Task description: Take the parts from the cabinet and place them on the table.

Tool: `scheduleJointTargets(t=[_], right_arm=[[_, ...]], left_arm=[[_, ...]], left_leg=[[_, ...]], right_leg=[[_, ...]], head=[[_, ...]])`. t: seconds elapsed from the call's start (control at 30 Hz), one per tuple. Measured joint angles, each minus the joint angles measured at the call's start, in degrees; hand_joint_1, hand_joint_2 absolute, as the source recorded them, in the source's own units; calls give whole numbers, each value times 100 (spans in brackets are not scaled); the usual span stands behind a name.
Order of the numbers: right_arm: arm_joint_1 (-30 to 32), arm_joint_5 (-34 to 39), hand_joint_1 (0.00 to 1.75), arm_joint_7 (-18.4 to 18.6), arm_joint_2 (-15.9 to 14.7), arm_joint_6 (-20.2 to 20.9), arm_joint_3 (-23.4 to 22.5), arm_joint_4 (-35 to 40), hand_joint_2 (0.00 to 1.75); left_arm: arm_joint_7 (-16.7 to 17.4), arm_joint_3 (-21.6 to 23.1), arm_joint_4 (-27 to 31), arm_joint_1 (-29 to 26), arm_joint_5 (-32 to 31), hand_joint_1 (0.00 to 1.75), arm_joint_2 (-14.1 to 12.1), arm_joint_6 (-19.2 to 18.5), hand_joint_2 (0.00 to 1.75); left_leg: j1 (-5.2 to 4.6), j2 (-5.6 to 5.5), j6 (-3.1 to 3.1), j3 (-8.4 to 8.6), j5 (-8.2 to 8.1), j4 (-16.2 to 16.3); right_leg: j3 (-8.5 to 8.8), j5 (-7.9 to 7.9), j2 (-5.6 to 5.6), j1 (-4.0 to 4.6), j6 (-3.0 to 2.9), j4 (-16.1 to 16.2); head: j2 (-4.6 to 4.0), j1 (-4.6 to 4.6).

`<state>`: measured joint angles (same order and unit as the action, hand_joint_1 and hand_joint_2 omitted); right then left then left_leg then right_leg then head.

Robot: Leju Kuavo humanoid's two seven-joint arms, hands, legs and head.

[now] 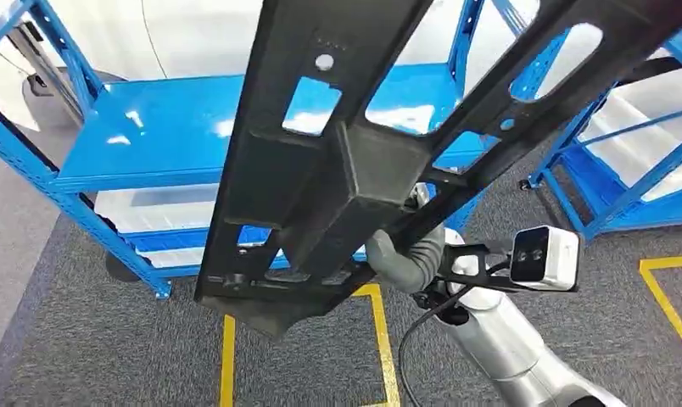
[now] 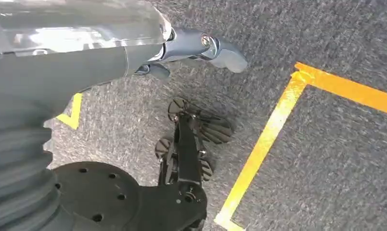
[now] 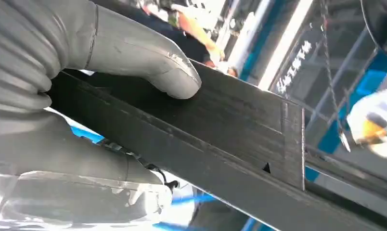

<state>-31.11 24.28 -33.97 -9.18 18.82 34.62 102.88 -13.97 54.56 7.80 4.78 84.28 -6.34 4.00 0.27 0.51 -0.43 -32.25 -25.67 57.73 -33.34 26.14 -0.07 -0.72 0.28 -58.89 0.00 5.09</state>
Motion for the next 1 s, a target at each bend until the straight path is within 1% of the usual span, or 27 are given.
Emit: scheduleJointTargets(t=[0.03, 0.07, 0.1, 0.17, 0.2, 0.27, 0.3, 0.33, 0.37, 0.4, 0.43, 0.47, 0.5, 0.53, 0.57, 0.6, 0.63, 0.67, 0.7, 0.77, 0.8, 0.83, 0.87, 0.9, 0.93, 0.97, 1.0], right_arm=[[11, 15, 175, -18, -18, -35, 0, 15, 175], [7, 26, 175, -42, -39, -35, 0, 31, 175], [7, 33, 175, -74, -59, -35, 0, 55, 175], [-1, 33, 175, -120, -74, -31, 0, 85, 175], [0, 33, 175, -129, -79, -30, 0, 90, 175], [39, 13, 175, -186, -100, -22, 0, 96, 175], [63, -16, 175, -201, -107, -22, 0, 96, 175], [101, -77, 175, -216, -116, -22, 0, 98, 175], [131, -126, 175, -221, -120, -20, 0, 118, 175], [151, -190, 175, -221, -120, -11, 0, 157, 175], [162, -247, 175, -221, -120, -9, 0, 209, 175], [175, -286, 175, -221, -118, -4, 2, 249, 175], [182, -306, 175, -219, -118, 2, 7, 282, 175], [207, -326, 175, -214, -107, 2, 13, 306, 175], [241, -332, 175, -205, -107, 5, 15, 326, 175], [261, -343, 175, -203, -105, 24, 15, 347, 175], [268, -354, 175, -194, -105, 42, 15, 372, 175], [260, -365, 175, -190, -105, 70, 15, 402, 175], [262, -391, 175, -166, -101, 75, 17, 448, 175], [314, -429, 175, -155, -98, 72, 15, 501, 175], [350, -446, 175, -136, -98, 70, 15, 526, 175], [391, -468, 175, -111, -98, 70, 15, 553, 175], [420, -482, 175, -90, -98, 70, 15, 578, 175], [440, -494, 175, -81, -98, 70, 15, 619, 175], [465, -525, 175, -74, -96, 70, 7, 673, 175], [497, -584, 175, -74, -87, 72, -2, 739, 175], [531, -663, 175, -76, -61, 81, -11, 796, 175]], left_arm=[[6, 11, 0, 3, 0, 0, 2, 0, 175], [17, 15, 0, 10, 0, 0, 2, 7, 175], [20, 15, 0, 13, 0, 0, -2, 11, 175], [20, 17, 0, 21, 0, 0, -2, 15, 175], [22, 17, 0, 22, 0, 0, -2, 17, 175], [2, 17, 0, 9, 2, 0, -13, 50, 175], [-30, 17, 0, 3, 2, 0, -13, 85, 175], [-72, 20, 0, 3, 2, 0, -15, 125, 175], [-107, 22, 0, 7, 4, 0, -15, 164, 175], [-140, 24, 0, 6, 4, 0, -15, 208, 175], [-155, 33, 0, 4, 2, 0, -20, 255, 175], [-151, 52, -9, -1, 4, 0, -35, 284, 175], [-147, 70, -11, 0, 4, 0, -35, 302, 175], [-133, 83, -15, -4, 4, 0, -35, 321, 175], [-122, 92, -15, -8, 4, 0, -35, 328, 175], [-101, 103, -15, 1, 4, 0, -37, 339, 175], [-83, 114, -15, 14, 4, 0, -35, 339, 175], [-70, 120, -15, 26, 4, 0, -35, 332, 175], [-53, 135, -15, 28, 2, 0, -37, 299, 175], [-31, 190, -15, 25, 0, 0, -39, 258, 175], [-5, 221, -15, 25, 0, 0, -48, 234, 175], [9, 247, -15, 26, -2, 0, -57, 212, 175], [21, 257, -15, 27, -2, 0, -59, 202, 175], [39, 264, -15, 33, -2, 0, -61, 192, 175], [50, 280, -15, 45, -4, 0, -63, 179, 175], [55, 310, -15, 51, -7, 0, -70, 166, 175], [68, 343, -15, 50, -7, 0, -72, 160, 175]], left_leg=[[13, 6, -34, 3, 16, -16], [16, 6, -70, 0, 12, -13], [44, 0, -94, -24, -50, 40], [43, -3, -130, -210, -328, 456], [46, -3, -138, -298, -426, 643], [50, -2, -171, -731, -798, 1575], [49, -2, -178, -838, -824, 1791], [49, -3, -173, -831, -708, 1752], [49, -12, -160, -688, -487, 1431], [50, -37, -138, -425, -195, 887], [50, -155, -104, -161, 52, 344], [63, -388, -57, -46, -4, 116], [56, -382, -58, -31, -7, 8], [36, -341, -47, -47, 1, 35], [26, -307, -32, -51, -5, 39], [25, -266, 5, -42, 16, 12], [95, -203, 63, -16, 67, -61], [87, -152, 88, -7, 77, -76], [84, -111, 120, -12, 75, -76], [68, -17, 134, -20, 69, -74], [66, 36, 138, -25, 66, -71], [64, 87, 137, -23, 66, -70], [62, 133, 135, -23, 64, -66], [62, 185, 125, -20, 56, -57], [57, 229, 112, -10, 44, -43], [41, 255, 88, 1, 27, -31], [-11, 286, 41, -17, -7, 27]], right_leg=[[-10, -5, 7, 15, -38, -2], [-10, -26, 8, 5, -80, 29], [18, -54, -6, -23, -127, 70], [16, -64, -11, -22, -172, 87], [12, -67, -11, -18, -175, 86], [0, -67, -10, 1, -187, 82], [-1, -67, -9, 6, -188, 76], [3, -66, 10, 9, -187, 68], [6, -61, 69, 9, -179, 58], [9, -57, 93, 9, -172, 45], [10, -50, 121, 6, -161, 34], [-16, -52, 144, 5, -140, 29], [-65, -65, 214, 12, -94, 1], [-92, -96, 247, -9, -47, 15], [-96, -109, 287, -23, -13, 34], [-90, -131, 332, -21, 28, 57], [-99, -99, 302, -4, 55, 23], [-165, 22, 174, 6, 70, -120], [-339, 252, 112, 0, 82, -478], [-757, 652, 78, -7, 107, -1366], [-911, 731, 76, -8, 118, -1689], [-923, 665, 69, -9, 121, -1720], [-815, 510, 57, -11, 121, -1515], [-608, 282, 16, -8, 110, -1124], [-312, 35, -108, 1, 83, -581], [-48, -97, -424, 31, 29, -121], [-5, -16, -445, 88, -4, 65]], head=[[0, 0], [0, 0], [0, 0], [0, 0], [0, 0], [0, 0], [0, 0], [0, 0], [0, 0], [0, 0], [0, 0], [0, 0], [0, 0], [0, 0], [0, 2], [0, 0], [0, 0], [0, -2], [0, 0], [0, 0], [0, 0], [0, 0], [0, 0], [0, 0], [0, 0], [0, -2], [0, -2]])
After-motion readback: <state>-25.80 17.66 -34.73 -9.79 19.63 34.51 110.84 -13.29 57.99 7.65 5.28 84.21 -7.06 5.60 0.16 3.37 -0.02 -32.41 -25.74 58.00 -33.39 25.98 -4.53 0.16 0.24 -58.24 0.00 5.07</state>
